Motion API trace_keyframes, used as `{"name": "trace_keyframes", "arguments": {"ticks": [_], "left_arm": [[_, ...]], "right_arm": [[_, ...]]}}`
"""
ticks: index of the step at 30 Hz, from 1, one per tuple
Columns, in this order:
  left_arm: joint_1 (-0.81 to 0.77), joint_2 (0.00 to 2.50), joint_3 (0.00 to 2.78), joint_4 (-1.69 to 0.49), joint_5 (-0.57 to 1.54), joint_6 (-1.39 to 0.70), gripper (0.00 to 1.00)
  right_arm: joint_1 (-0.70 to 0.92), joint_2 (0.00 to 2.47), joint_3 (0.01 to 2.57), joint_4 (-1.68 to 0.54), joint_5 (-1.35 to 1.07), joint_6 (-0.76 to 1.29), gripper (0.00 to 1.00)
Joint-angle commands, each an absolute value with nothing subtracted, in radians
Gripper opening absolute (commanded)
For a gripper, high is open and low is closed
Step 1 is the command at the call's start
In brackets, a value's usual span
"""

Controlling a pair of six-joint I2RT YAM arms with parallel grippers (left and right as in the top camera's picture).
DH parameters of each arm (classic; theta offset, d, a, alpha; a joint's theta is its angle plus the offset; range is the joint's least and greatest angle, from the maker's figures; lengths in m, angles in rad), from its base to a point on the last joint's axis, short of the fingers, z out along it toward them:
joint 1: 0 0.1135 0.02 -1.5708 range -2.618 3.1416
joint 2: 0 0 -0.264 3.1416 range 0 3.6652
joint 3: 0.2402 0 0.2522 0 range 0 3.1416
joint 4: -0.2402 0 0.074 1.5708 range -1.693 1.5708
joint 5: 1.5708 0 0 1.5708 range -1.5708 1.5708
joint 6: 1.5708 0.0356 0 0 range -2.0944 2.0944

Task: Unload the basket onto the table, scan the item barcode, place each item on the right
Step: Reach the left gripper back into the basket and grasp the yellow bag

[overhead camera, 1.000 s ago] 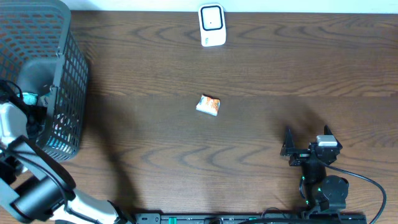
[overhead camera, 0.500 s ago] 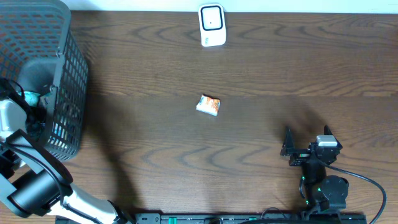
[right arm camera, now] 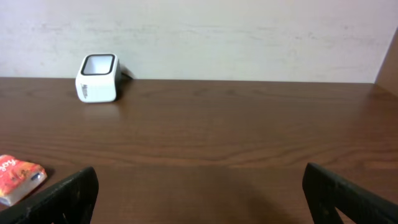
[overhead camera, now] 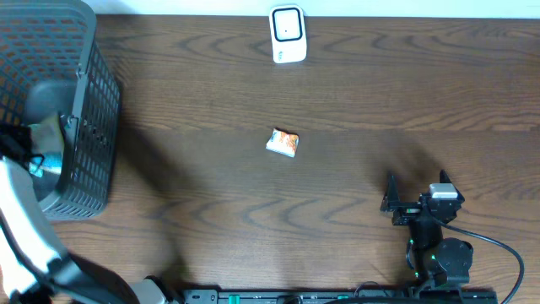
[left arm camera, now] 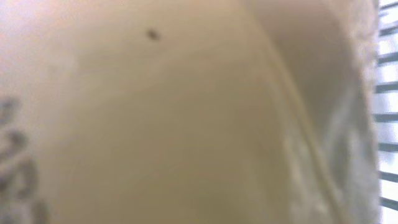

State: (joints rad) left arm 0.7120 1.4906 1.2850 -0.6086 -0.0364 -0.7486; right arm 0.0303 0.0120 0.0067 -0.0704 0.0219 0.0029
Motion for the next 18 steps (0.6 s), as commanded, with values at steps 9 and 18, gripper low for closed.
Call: {"name": "trace_keyframes", "arguments": {"ticks": [9,18], "left_arm": [[0.714,1.259,1.289,-0.335,0.491,-0.857,0.07],[0.714,1.218,1.289,-0.116,0.710,-0.978,0.07]], "right_arm": [[0.033,0.006,0.006,-0.075,0.023,-0.009,0.99],[0.033,0.006,0.006,-0.075,0.023,-0.009,0.99]]}}
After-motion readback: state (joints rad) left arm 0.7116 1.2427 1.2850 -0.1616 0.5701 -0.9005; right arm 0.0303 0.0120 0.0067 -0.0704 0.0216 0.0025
